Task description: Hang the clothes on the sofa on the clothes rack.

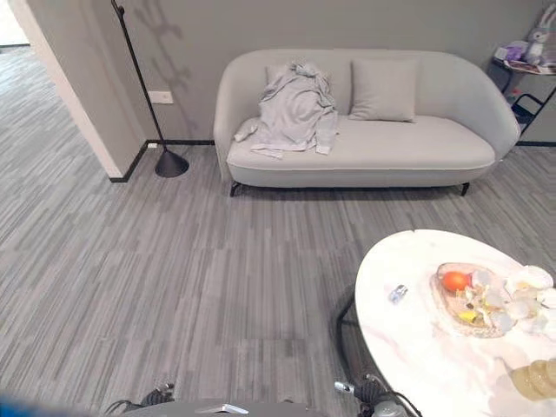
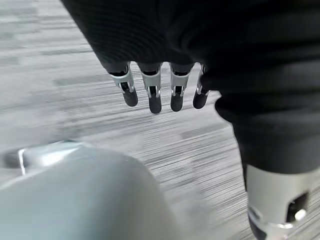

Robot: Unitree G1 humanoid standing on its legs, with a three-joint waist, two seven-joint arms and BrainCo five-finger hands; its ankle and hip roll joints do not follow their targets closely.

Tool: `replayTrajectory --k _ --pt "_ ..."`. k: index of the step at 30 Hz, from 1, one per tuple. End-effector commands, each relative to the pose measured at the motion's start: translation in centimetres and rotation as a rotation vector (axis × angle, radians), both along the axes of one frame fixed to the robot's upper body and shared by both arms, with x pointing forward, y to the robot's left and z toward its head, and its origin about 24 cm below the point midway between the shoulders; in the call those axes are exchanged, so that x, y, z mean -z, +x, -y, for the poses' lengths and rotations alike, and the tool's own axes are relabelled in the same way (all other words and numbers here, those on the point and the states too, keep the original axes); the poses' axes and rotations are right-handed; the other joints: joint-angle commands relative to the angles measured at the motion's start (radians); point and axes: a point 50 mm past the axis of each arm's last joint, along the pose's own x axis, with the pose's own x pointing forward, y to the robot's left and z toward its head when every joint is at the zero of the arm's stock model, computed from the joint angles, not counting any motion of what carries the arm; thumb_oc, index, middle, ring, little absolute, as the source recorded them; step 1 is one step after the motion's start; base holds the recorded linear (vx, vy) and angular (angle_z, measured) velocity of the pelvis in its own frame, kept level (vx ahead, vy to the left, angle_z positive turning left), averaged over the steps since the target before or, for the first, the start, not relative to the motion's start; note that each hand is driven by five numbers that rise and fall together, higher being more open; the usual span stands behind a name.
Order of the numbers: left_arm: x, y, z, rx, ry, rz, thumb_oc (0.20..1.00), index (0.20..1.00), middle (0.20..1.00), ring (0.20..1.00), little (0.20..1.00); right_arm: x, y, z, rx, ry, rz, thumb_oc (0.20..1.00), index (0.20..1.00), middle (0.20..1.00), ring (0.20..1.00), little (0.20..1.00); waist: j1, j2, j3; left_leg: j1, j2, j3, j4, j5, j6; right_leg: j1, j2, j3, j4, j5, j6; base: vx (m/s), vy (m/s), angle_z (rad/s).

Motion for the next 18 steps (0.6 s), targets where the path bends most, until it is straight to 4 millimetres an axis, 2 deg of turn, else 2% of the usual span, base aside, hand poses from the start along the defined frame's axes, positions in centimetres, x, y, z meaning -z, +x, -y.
replayTrajectory --k 1,3,4,5,6,7,8,9,10,11,13,15,16,17,18 --pt "-1.1 3.7 -0.3 0.001 0.010 0.119 1.000 1.000 1.000 1.000 1.000 -1.1 3.4 0.7 0.041 -0.004 0.125 1.000 1.000 1.000 1.000 1.000 0.009 -0.043 0.112 0.113 -0.074 0.181 -0.429 0.045 0.115 -0.060 -0.156 0.106 0.011 0.074 0.178 0.56 -0.190 0.09" --pt "-1.0 3.6 -0.2 -0.013 0.010 0.117 1.000 1.000 1.000 1.000 1.000 -1.3 3.9 0.6 0.041 -0.004 0.149 1.000 1.000 1.000 1.000 1.000 0.018 -0.048 0.120 0.046 -0.106 0.201 -0.513 0.013 0.106 -0.042 -0.162 0.095 0.011 0.040 0.189 0.38 -0.007 0.30" --pt "-1.0 3.7 -0.1 -0.035 0.005 0.123 1.000 1.000 1.000 1.000 1.000 -1.3 4.2 0.3 0.037 -0.003 0.161 1.000 1.000 1.000 1.000 1.000 0.038 -0.032 0.129 -0.015 -0.145 0.197 -0.639 0.074 0.096 -0.015 -0.138 0.099 0.011 0.015 0.189 0.36 0.083 -0.40" --pt "-1.0 3.6 0.0 -0.042 0.001 0.121 1.000 1.000 1.000 1.000 1.000 -1.3 4.2 0.2 0.032 -0.003 0.159 1.000 1.000 1.000 1.000 1.000 0.052 -0.019 0.129 -0.045 -0.168 0.182 -0.714 0.132 0.089 0.000 -0.117 0.107 0.011 0.002 0.189 0.48 0.148 -0.70" --pt "-0.8 3.2 -0.1 -0.052 -0.002 0.109 1.000 1.000 1.000 1.000 1.000 -1.1 3.8 0.0 0.028 -0.005 0.144 1.000 1.000 1.000 1.000 1.000 0.073 -0.004 0.133 -0.083 -0.200 0.136 -0.819 0.182 0.073 0.033 -0.097 0.129 0.011 -0.024 0.186 0.58 0.210 -0.60" --pt "-0.6 2.5 -0.3 -0.068 0.001 0.081 1.000 1.000 1.000 1.000 1.000 -0.8 3.1 -0.1 0.021 -0.005 0.119 1.000 1.000 1.000 1.000 1.000 0.086 -0.001 0.131 -0.126 -0.216 0.089 -0.846 0.206 0.053 0.070 -0.085 0.158 0.011 -0.050 0.183 0.67 0.301 -1.07" --pt "-0.4 1.4 -0.6 -0.086 0.007 0.051 1.000 1.000 1.000 1.000 1.000 -0.5 2.4 -0.6 0.009 0.006 0.092 1.000 1.000 1.000 1.000 1.000 0.083 0.004 0.116 -0.100 -0.215 0.070 -0.846 0.221 0.058 0.086 -0.083 0.175 0.011 -0.059 0.188 0.67 0.393 -1.07" --pt "-0.3 0.9 -0.9 -0.092 0.015 0.034 1.000 1.000 1.000 1.000 1.000 -0.2 2.1 -1.0 -0.002 0.015 0.072 1.000 1.000 1.000 1.000 1.000 0.084 -0.005 0.102 -0.073 -0.220 0.083 -0.846 0.229 0.066 0.097 -0.102 0.184 0.011 -0.056 0.196 0.51 0.354 -0.92" --pt "-0.3 0.6 -1.1 -0.089 0.020 0.023 1.000 1.000 1.000 1.000 1.000 -0.1 1.9 -1.4 -0.007 0.026 0.067 1.000 1.000 1.000 1.000 1.000 0.083 -0.014 0.092 -0.062 -0.224 0.087 -0.846 0.221 0.071 0.096 -0.113 0.187 0.011 -0.050 0.201 0.50 0.392 -0.17" --pt "-0.3 0.4 -1.4 -0.077 0.029 0.017 1.000 1.000 1.000 1.000 1.000 0.0 2.1 -1.9 -0.025 0.044 0.066 1.000 1.000 1.000 1.000 1.000 0.086 -0.032 0.073 -0.038 -0.237 0.113 -0.846 0.197 0.090 0.107 -0.144 0.185 0.014 -0.034 0.224 0.36 0.284 0.11" --pt "-0.5 0.7 -1.8 -0.074 0.040 0.024 1.000 1.000 1.000 1.000 1.000 0.0 2.0 -2.1 -0.025 0.049 0.065 1.000 1.000 1.000 1.000 1.000 0.088 -0.036 0.066 -0.014 -0.246 0.126 -0.846 0.177 0.106 0.089 -0.169 0.187 0.072 -0.034 0.234 0.29 0.289 -0.50" --pt "-0.7 1.2 -2.1 -0.057 0.048 0.036 1.000 1.000 1.000 1.000 1.000 -0.1 2.3 -2.0 -0.011 0.056 0.077 1.000 1.000 1.000 1.000 1.000 0.079 -0.032 0.069 0.023 -0.265 0.130 -0.842 0.138 0.146 0.032 -0.193 0.201 0.227 -0.011 0.248 0.23 0.350 -0.71" --pt "-0.8 1.4 -2.3 -0.049 0.055 0.041 1.000 1.000 1.000 1.000 1.000 -0.2 2.6 -2.0 0.003 0.061 0.088 1.000 1.000 1.000 1.000 1.000 0.066 -0.023 0.083 0.046 -0.275 0.122 -0.832 0.121 0.169 -0.013 -0.197 0.213 0.345 0.034 0.246 0.16 0.297 0.46" --pt "-0.8 1.4 -2.4 -0.047 0.059 0.040 1.000 1.000 1.000 1.000 1.000 -0.2 2.6 -2.0 0.008 0.063 0.092 1.000 1.000 1.000 1.000 1.000 0.061 -0.019 0.091 0.060 -0.280 0.117 -0.827 0.110 0.180 -0.032 -0.202 0.214 0.402 0.056 0.245 0.19 0.331 0.58" --pt "-0.8 1.4 -2.5 -0.046 0.062 0.039 1.000 1.000 1.000 1.000 1.000 -0.2 2.7 -1.9 0.019 0.062 0.098 1.000 1.000 1.000 1.000 1.000 0.054 -0.006 0.104 0.084 -0.283 0.113 -0.821 0.095 0.195 -0.064 -0.223 0.194 0.496 0.118 0.245 0.21 0.272 0.59"
